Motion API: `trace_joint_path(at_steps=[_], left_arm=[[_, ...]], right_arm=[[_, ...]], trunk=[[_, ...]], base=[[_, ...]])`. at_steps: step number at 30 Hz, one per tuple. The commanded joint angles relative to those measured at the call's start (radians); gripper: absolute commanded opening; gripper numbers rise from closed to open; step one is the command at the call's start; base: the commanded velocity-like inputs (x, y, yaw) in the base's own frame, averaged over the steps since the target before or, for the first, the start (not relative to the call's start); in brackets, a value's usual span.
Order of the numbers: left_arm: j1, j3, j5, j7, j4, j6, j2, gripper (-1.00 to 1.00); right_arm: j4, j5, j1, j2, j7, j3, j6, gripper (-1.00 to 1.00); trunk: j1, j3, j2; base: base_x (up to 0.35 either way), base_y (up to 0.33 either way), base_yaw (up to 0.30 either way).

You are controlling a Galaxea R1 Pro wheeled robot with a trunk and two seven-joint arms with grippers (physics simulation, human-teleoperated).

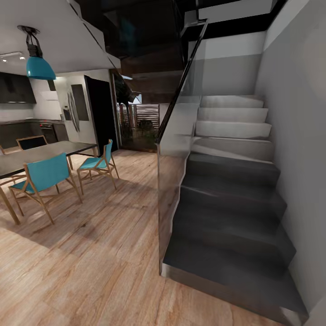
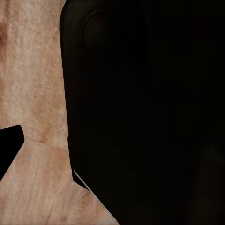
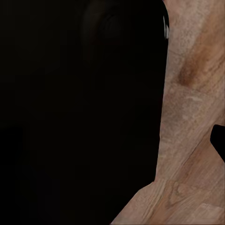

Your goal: In the kitchen, take the Vidalia onion out of the sink, dice it on the chopping board with the paring knife, put the diced onion into the bowl on the countertop, then place both the paring knife and the chopping board into the sink.

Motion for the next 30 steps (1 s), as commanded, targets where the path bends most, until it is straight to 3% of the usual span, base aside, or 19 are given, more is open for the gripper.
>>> trace_joint_path(at_steps=[1,10,30], left_arm=[[0.000,0.000,0.000,0.000,0.000,0.000,0.000,1.00],[0.001,0.001,-0.002,0.000,0.002,-0.008,0.011,1.00],[0.001,0.002,-0.002,0.000,0.002,-0.008,0.012,1.00]], right_arm=[[0.000,0.000,0.000,0.000,0.000,0.000,0.000,1.00],[-0.023,-0.001,-0.002,0.033,0.003,0.009,0.012,1.00],[-0.023,-0.003,-0.002,0.037,0.001,0.009,0.012,1.00]], trunk=[[0.000,0.000,0.000],[0.000,0.000,0.000],[0.000,0.000,0.000]], base=[[0.000,0.000,0.000],[0.000,0.000,0.000],[0.000,0.000,0.000]])
